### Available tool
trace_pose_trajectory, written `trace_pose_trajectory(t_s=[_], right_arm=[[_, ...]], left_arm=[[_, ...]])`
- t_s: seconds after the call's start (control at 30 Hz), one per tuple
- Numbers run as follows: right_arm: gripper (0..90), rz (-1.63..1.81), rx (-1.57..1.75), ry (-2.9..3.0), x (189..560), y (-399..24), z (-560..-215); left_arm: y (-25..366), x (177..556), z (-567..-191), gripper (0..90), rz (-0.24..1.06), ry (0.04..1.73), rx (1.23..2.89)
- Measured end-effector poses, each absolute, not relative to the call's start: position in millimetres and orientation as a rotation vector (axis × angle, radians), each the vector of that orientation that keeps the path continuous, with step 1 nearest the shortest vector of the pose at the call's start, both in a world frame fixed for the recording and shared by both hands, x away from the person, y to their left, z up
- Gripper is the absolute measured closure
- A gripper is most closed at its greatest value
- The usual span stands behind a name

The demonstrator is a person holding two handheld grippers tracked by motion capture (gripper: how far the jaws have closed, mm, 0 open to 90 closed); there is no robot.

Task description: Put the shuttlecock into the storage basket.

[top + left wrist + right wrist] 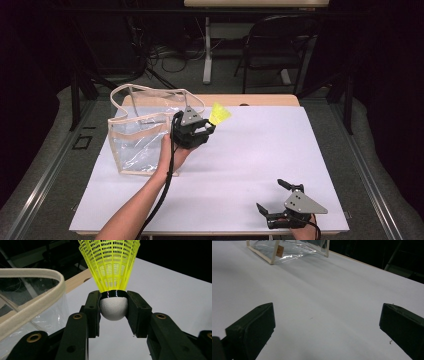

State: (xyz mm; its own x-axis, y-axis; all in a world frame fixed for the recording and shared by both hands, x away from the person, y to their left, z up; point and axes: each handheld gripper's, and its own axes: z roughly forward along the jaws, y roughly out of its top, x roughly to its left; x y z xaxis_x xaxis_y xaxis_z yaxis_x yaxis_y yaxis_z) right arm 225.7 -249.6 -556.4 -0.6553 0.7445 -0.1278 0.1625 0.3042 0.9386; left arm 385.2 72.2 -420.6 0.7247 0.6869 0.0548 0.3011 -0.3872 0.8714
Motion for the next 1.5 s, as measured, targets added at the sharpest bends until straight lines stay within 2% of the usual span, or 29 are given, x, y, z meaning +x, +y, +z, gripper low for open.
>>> trace_pose_trajectory(t_s=[1.5], right_arm=[[0.0,1.353,0.804,2.029,226.1,-249.3,-556.8]], left_arm=[[80.0,399.0,-379.1,64.6,0.567,0.739,1.949]])
